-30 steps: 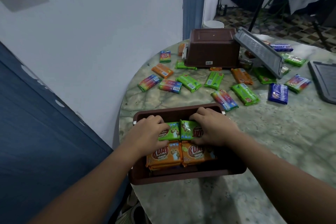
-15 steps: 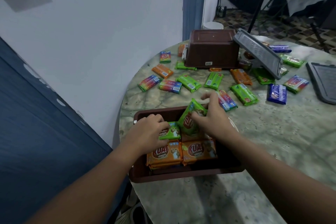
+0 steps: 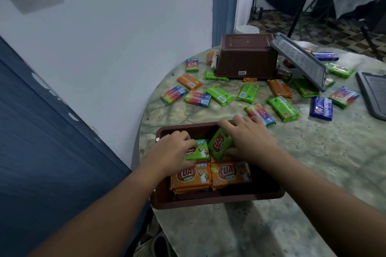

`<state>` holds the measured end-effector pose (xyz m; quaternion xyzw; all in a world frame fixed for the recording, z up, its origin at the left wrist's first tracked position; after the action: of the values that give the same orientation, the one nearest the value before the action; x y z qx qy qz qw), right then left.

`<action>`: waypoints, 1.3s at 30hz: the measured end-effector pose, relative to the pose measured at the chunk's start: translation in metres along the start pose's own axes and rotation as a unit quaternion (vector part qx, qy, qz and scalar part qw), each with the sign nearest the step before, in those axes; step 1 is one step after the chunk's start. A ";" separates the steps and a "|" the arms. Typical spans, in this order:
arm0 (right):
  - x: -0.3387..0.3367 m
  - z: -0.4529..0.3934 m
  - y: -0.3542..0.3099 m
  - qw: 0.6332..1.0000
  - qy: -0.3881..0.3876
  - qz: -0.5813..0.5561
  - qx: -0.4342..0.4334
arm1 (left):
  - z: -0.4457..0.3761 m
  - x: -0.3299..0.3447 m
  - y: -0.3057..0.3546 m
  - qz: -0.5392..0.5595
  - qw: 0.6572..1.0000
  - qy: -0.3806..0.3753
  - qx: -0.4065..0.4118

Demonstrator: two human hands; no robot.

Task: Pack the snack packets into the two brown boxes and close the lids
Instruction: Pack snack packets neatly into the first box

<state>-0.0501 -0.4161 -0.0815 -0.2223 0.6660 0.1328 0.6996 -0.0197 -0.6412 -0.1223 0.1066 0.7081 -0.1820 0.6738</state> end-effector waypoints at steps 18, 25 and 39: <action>0.028 0.010 0.010 0.995 -0.033 -0.025 0.086 | 0.003 -0.005 0.003 -0.010 0.998 0.059 -0.003; 0.020 0.004 0.022 0.978 0.140 -0.138 0.065 | 0.001 -0.008 -0.010 -0.053 0.968 0.081 -0.232; 0.023 -0.063 0.018 0.986 0.017 -0.116 0.114 | -0.037 0.006 -0.062 0.056 0.967 -0.017 -0.247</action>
<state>-0.1119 -0.4339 -0.1073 -0.2194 0.6582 -0.0302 0.7195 -0.0787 -0.6837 -0.1202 -0.0267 0.7126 0.0351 0.7002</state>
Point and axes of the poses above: each hand's wrist, its own z-axis away from the middle knuckle, its own x-axis out of the palm, y = z × x, the point moved 3 cm from there along -z, towards the middle knuckle, and after that the axes turned 13 degrees about -z, right-handed, at the moved point
